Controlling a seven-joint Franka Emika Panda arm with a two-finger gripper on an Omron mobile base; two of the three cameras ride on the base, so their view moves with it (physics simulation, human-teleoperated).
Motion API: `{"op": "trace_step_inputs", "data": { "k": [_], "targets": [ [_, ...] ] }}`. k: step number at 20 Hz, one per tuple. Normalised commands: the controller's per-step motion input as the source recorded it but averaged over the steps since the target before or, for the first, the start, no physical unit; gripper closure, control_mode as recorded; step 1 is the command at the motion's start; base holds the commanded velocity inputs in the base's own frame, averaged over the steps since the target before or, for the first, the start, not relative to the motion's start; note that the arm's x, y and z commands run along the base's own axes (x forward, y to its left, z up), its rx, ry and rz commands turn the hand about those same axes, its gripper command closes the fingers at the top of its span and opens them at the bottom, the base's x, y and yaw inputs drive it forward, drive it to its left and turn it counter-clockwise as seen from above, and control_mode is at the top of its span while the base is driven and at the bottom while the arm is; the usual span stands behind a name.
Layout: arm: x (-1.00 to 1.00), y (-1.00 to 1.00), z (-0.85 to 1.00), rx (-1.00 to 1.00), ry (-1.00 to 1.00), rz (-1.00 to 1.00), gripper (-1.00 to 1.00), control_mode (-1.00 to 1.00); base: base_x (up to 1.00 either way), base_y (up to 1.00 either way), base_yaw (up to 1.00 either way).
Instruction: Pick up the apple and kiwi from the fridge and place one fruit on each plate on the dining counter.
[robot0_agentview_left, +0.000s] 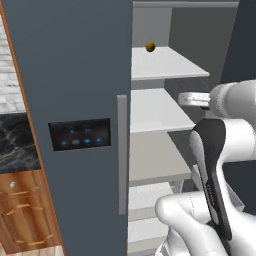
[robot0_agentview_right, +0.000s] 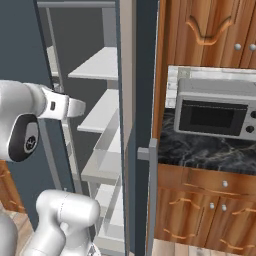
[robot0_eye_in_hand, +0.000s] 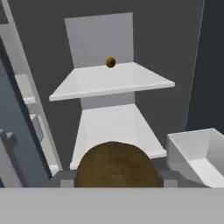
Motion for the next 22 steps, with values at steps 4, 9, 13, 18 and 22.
{"op": "trace_step_inputs", "data": {
  "k": [4, 9, 13, 18, 22],
  "targets": [
    [-0.6, 0.25, 0.0, 0.0, 0.01, 0.0, 1.0, 1.0, -0.21, 0.1, 0.0],
    [0.0, 0.0, 0.0, 0.0, 0.0, 0.0, 1.0, 1.0, -0.82, 0.56, -0.08],
    [0.0, 0.0, 0.0, 0.0, 0.0, 0.0, 1.0, 1.0, -0.81, 0.56, -0.33],
    [0.0, 0.0, 0.0, 0.0, 0.0, 0.0, 1.0, 1.0, -0.71, 0.62, -0.45],
    [0.0, 0.0, 0.0, 0.0, 0.0, 0.0, 1.0, 1.0, -0.68, 0.57, -0.56]
  ]
}}
